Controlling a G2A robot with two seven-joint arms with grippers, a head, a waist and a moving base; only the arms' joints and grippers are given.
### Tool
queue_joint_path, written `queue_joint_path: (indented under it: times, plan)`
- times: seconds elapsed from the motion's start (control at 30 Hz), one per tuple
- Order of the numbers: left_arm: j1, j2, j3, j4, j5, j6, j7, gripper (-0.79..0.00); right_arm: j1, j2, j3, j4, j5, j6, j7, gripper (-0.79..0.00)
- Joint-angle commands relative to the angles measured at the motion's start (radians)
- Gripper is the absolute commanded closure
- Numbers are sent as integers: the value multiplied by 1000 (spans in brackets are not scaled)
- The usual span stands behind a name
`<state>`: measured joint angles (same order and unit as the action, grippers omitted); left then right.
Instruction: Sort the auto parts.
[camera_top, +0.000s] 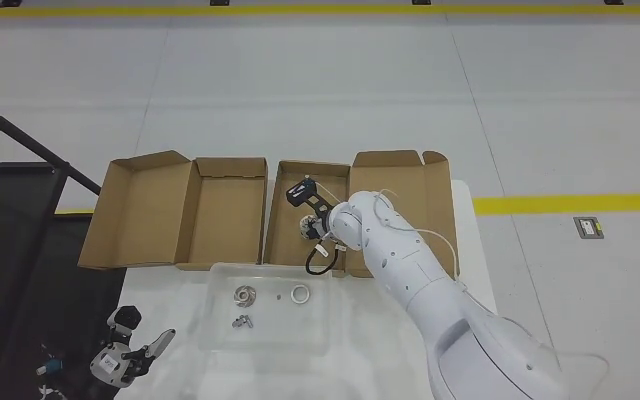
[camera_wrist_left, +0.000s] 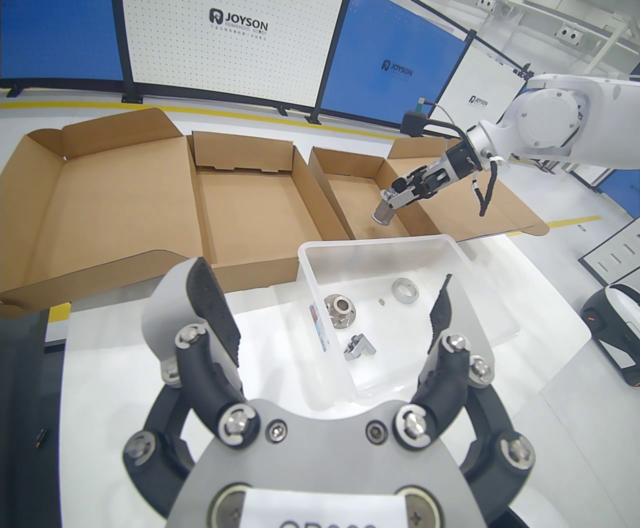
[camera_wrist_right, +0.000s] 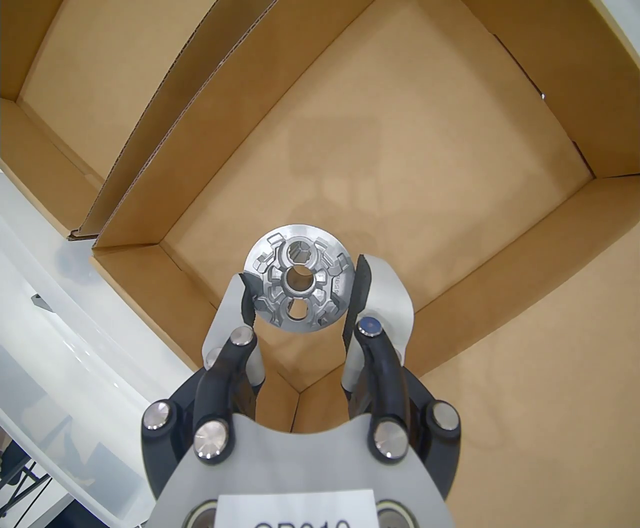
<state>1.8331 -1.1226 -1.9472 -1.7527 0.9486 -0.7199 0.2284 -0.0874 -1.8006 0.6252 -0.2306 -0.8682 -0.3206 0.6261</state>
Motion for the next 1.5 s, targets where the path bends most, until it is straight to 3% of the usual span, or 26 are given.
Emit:
queue_joint_path:
  times: [0.0, 0.4, 0.83, 0.97, 1.1, 1.23, 1.33, 1.4, 1.47]
  plan:
    - [0, 0, 0, 0, 0, 0, 0, -785, 0, 0, 0, -1, 0, 0, 0, -785]
    - [0, 0, 0, 0, 0, 0, 0, -785, -7, 1, 0, -5, -1, 3, -9, -785]
    - [0, 0, 0, 0, 0, 0, 0, -785, -35, 36, 22, -97, -42, 17, -39, -785]
    - [0, 0, 0, 0, 0, 0, 0, -785, -49, 61, 38, -190, -65, -55, -99, -785]
    - [0, 0, 0, 0, 0, 0, 0, -785, -96, 101, 49, -361, -137, -106, -110, -785]
    - [0, 0, 0, 0, 0, 0, 0, -785, -227, 169, 92, -695, -243, -130, -17, -785]
    - [0, 0, 0, 0, 0, 0, 0, -785, -398, 236, 162, -1035, -308, -207, 147, -785]
    - [0, 0, 0, 0, 0, 0, 0, -785, -536, 278, 210, -1268, -329, -265, 330, -785]
    - [0, 0, 0, 0, 0, 0, 0, -785, -617, 298, 222, -1392, -327, -296, 452, -785]
